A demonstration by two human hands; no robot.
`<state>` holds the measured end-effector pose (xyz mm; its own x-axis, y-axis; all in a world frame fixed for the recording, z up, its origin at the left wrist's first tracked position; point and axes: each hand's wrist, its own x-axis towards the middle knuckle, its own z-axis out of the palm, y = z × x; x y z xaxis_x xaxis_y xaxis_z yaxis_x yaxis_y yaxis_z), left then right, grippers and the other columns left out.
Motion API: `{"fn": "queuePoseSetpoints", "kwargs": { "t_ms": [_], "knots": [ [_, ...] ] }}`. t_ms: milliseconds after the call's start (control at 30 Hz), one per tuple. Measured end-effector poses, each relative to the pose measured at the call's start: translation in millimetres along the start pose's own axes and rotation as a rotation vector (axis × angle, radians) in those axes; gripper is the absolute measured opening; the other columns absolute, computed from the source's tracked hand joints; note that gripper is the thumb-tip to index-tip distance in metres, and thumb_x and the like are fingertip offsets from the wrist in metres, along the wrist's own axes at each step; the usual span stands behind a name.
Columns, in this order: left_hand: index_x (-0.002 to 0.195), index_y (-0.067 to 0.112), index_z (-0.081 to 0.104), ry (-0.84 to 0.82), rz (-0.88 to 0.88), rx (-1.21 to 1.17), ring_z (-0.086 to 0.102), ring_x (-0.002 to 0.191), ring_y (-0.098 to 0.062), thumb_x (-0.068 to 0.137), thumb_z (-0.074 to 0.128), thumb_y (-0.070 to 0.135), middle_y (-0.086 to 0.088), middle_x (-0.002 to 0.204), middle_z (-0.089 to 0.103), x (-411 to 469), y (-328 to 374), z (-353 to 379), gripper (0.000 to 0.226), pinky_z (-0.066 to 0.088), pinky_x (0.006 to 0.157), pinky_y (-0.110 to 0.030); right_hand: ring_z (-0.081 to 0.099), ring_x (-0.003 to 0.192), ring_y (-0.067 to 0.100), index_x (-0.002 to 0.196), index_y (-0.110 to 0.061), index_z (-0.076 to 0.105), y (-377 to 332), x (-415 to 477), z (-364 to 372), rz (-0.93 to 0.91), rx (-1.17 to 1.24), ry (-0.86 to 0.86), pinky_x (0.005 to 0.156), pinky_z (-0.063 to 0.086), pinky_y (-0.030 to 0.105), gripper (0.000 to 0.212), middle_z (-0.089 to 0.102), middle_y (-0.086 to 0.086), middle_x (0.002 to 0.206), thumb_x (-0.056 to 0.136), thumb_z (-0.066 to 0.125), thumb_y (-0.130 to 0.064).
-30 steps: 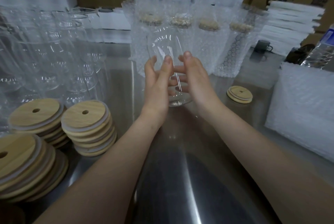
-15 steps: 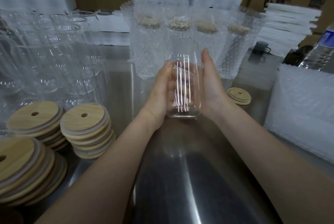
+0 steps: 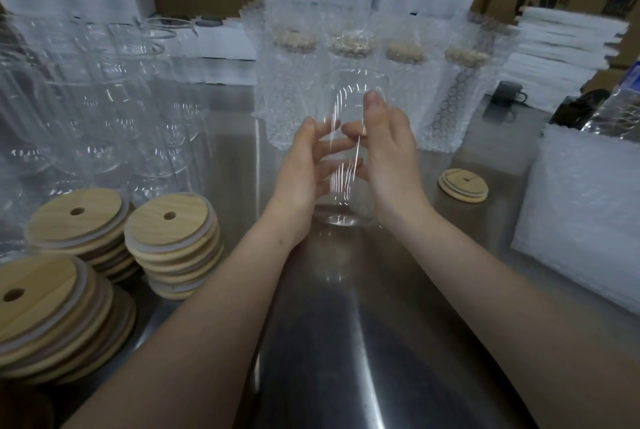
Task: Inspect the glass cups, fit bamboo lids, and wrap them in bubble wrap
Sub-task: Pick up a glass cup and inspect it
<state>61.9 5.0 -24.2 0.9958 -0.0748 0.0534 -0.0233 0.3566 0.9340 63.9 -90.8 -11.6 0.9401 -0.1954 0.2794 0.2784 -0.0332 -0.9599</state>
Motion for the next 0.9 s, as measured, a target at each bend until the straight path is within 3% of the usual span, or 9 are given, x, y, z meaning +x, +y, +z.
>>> {"fn": "queuePoseSetpoints", "kwargs": {
  "t_ms": [100, 233, 300, 367, 433, 500, 633, 733, 900],
  "knots": [
    [0.135, 0.009, 0.052, 0.008, 0.015, 0.033, 0.064, 0.113, -0.034, 0.104, 0.020, 0.049, -0.019, 0.127, 0.063, -1, 3, 2, 0.059, 0.049, 0.100, -0.052, 0.068, 0.094, 0.008, 0.132, -0.014, 0.047, -3, -4, 1, -0.061, -0.116, 0.032, 0.083, 0.058, 0.037, 0.080, 0.065, 0.001, 0.109, 0.076, 0.045, -0.072],
    [0.135, 0.007, 0.052, 0.016, 0.027, 0.089, 0.062, 0.115, -0.036, 0.102, 0.018, 0.053, -0.016, 0.127, 0.064, -3, 4, 5, 0.066, 0.044, 0.103, -0.060, 0.064, 0.088, -0.003, 0.135, -0.013, 0.047, -1, -6, -2, -0.131, -0.253, 0.085, 0.083, 0.057, 0.035, 0.069, 0.065, -0.017, 0.092, 0.089, 0.044, -0.065],
    [0.132, 0.006, 0.054, 0.038, 0.034, 0.097, 0.062, 0.115, -0.036, 0.103, 0.017, 0.052, -0.014, 0.127, 0.064, -5, 5, 7, 0.066, 0.044, 0.103, -0.061, 0.059, 0.085, -0.015, 0.137, -0.013, 0.045, 1, -8, -2, -0.199, -0.320, 0.098, 0.078, 0.050, 0.015, 0.059, 0.063, -0.027, 0.088, 0.096, 0.047, -0.056],
    [0.121, 0.007, 0.059, 0.074, 0.030, 0.078, 0.066, 0.107, -0.034, 0.104, 0.017, 0.051, -0.013, 0.118, 0.069, -8, 4, 10, 0.063, 0.048, 0.099, -0.057, 0.059, 0.088, -0.008, 0.141, -0.013, 0.040, -1, -11, 0, -0.242, -0.383, 0.106, 0.074, 0.040, 0.001, 0.059, 0.062, -0.015, 0.104, 0.097, 0.051, -0.050],
    [0.098, 0.015, 0.062, 0.101, 0.007, 0.036, 0.072, 0.082, -0.023, 0.104, 0.017, 0.050, -0.005, 0.092, 0.075, -8, 0, 10, 0.058, 0.057, 0.074, -0.041, 0.058, 0.099, 0.006, 0.143, -0.012, 0.037, -1, -14, 4, -0.278, -0.417, 0.119, 0.076, 0.037, 0.002, 0.062, 0.059, 0.003, 0.118, 0.095, 0.056, -0.047],
    [0.090, 0.017, 0.060, 0.107, -0.018, -0.038, 0.068, 0.060, -0.014, 0.104, 0.017, 0.052, 0.001, 0.071, 0.073, -8, -2, 11, 0.057, 0.051, 0.052, -0.025, 0.056, 0.109, 0.019, 0.144, -0.010, 0.035, -1, -19, 10, -0.340, -0.452, 0.140, 0.082, 0.040, 0.014, 0.067, 0.055, 0.009, 0.125, 0.093, 0.059, -0.046],
    [0.088, 0.018, 0.063, 0.186, -0.002, -0.130, 0.068, 0.067, -0.014, 0.104, 0.024, 0.051, -0.004, 0.081, 0.074, -7, -4, 14, 0.054, 0.052, 0.058, -0.026, 0.053, 0.111, 0.022, 0.144, -0.008, 0.034, -3, -25, 18, -0.440, -0.523, 0.176, 0.087, 0.046, 0.034, 0.078, 0.050, 0.010, 0.126, 0.084, 0.056, -0.052],
    [0.112, 0.014, 0.062, 0.160, 0.023, -0.177, 0.070, 0.079, -0.015, 0.103, 0.024, 0.053, -0.009, 0.102, 0.071, -9, -7, 18, 0.055, 0.055, 0.063, -0.028, 0.053, 0.109, 0.020, 0.143, -0.008, 0.035, 0, -20, 15, -0.417, -0.458, 0.179, 0.086, 0.045, 0.029, 0.074, 0.051, 0.011, 0.126, 0.085, 0.055, -0.050],
    [0.108, 0.006, 0.057, 0.237, 0.151, -0.092, 0.068, 0.063, -0.011, 0.106, 0.025, 0.044, -0.008, 0.084, 0.068, -7, -10, 17, 0.050, 0.048, 0.050, -0.020, 0.054, 0.111, 0.016, 0.142, -0.008, 0.035, 7, -19, 13, -0.419, -0.349, 0.136, 0.085, 0.043, 0.014, 0.065, 0.054, 0.010, 0.124, 0.092, 0.046, -0.049]
  ]
}}
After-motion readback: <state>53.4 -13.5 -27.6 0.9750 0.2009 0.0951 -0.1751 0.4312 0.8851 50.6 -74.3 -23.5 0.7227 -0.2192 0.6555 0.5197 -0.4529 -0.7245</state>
